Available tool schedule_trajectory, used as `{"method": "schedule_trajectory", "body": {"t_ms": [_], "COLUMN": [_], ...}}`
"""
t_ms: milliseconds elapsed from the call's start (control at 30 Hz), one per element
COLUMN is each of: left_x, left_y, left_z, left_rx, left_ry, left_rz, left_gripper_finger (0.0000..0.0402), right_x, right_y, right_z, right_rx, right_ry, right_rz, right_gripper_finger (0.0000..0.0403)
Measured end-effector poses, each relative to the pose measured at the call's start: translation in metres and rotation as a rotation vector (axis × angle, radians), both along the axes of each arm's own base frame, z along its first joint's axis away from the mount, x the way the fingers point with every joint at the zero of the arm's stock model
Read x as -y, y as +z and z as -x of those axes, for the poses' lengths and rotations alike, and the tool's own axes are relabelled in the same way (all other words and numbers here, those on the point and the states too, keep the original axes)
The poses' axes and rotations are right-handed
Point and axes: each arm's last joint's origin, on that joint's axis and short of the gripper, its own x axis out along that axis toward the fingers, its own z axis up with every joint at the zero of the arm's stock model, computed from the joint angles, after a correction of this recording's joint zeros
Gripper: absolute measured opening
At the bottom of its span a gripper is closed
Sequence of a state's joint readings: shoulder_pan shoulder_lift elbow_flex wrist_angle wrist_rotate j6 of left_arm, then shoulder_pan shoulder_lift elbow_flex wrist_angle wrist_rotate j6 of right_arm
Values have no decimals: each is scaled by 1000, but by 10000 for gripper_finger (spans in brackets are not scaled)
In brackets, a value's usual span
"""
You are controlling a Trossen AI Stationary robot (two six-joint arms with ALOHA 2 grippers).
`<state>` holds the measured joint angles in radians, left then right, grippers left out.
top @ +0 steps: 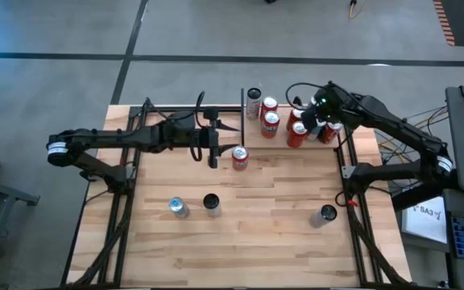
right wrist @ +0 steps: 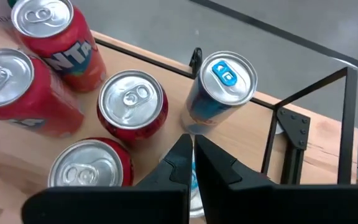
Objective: Place canned beverage on shelf
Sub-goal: Put the right blue soda can on the shelf aligned with the other blue soda can
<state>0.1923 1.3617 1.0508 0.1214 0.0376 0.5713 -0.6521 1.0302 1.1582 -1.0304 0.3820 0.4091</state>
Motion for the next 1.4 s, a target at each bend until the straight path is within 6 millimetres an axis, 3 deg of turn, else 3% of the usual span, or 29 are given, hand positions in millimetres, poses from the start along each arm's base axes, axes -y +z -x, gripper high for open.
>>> {"method": "schedule_trajectory", "body": {"t_ms": [300,700,1400], "left_x": [-20,-26,-30], "left_y": [2,7,5], "left_z": [4,5,7], "left_rx": [7,17,-16], "left_ry": [61,77,93], "left_rz": [-37,-64,-50], "left_gripper_finger": [190,190,190], "right_x": [-8,-3,-1], "right_y": [-3,-38,-36], "right_z": [11,3,0], "right_rx": [53,130,171], "right_ry": [-39,-162,-145], "right_rz": [7,-79,-68], "right_gripper_finger": [9,9,9]}}
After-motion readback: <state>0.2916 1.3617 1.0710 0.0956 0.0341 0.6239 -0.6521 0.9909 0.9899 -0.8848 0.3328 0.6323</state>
